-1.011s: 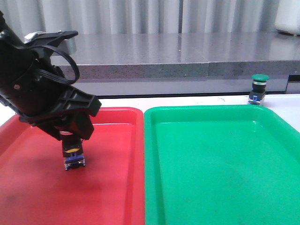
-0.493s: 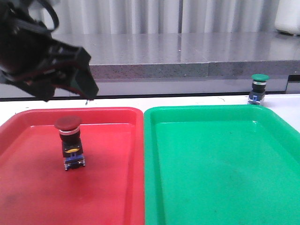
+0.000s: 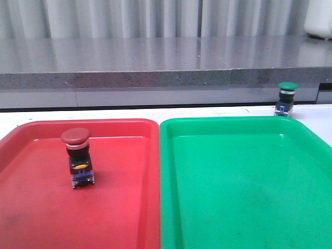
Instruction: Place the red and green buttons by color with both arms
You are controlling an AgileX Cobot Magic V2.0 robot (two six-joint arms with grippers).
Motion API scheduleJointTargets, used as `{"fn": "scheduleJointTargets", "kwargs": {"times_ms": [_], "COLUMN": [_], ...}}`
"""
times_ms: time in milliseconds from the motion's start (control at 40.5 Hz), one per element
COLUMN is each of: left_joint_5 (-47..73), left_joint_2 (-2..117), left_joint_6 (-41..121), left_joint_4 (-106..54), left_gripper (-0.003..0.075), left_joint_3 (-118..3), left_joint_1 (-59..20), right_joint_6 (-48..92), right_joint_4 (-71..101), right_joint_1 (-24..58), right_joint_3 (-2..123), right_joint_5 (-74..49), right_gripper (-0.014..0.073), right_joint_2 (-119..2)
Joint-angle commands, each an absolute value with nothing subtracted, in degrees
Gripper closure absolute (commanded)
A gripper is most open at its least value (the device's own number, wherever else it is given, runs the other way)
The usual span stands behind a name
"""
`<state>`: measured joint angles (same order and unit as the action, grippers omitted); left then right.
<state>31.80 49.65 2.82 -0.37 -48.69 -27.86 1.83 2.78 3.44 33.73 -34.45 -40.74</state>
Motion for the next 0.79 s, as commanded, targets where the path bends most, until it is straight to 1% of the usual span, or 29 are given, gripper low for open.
{"fn": "scheduleJointTargets", "kwargs": {"times_ms": [0,123,247,543,764], "left_joint_5": [32.5,36.75,37.45,37.56,37.56], "left_joint_2": [45.83,41.6,38.92,38.93,38.93], "left_joint_6": [2.7,2.7,2.7,2.7,2.7], "left_joint_4": [0.0,0.0,0.0,0.0,0.0], "left_gripper": [0.0157,0.0157,0.0157,0.0157,0.0157], "left_joint_3": [-50.03,-49.21,-47.54,-47.13,-47.13], "left_joint_1": [-28.4,-28.4,-28.4,-28.4,-28.4], "right_joint_6": [2.35,2.35,2.35,2.35,2.3], "right_joint_4": [2.23,2.23,2.23,2.23,2.39], "right_joint_1": [3.02,3.02,3.02,3.02,3.02], "right_joint_3": [35.68,35.68,35.68,35.68,35.68], "right_joint_5": [-30.73,-30.73,-30.73,-30.73,-28.09], "right_gripper": [0.0015,0.0015,0.0015,0.0015,0.0015], "right_joint_2": [-41.24,-41.24,-41.24,-41.24,-41.24]}}
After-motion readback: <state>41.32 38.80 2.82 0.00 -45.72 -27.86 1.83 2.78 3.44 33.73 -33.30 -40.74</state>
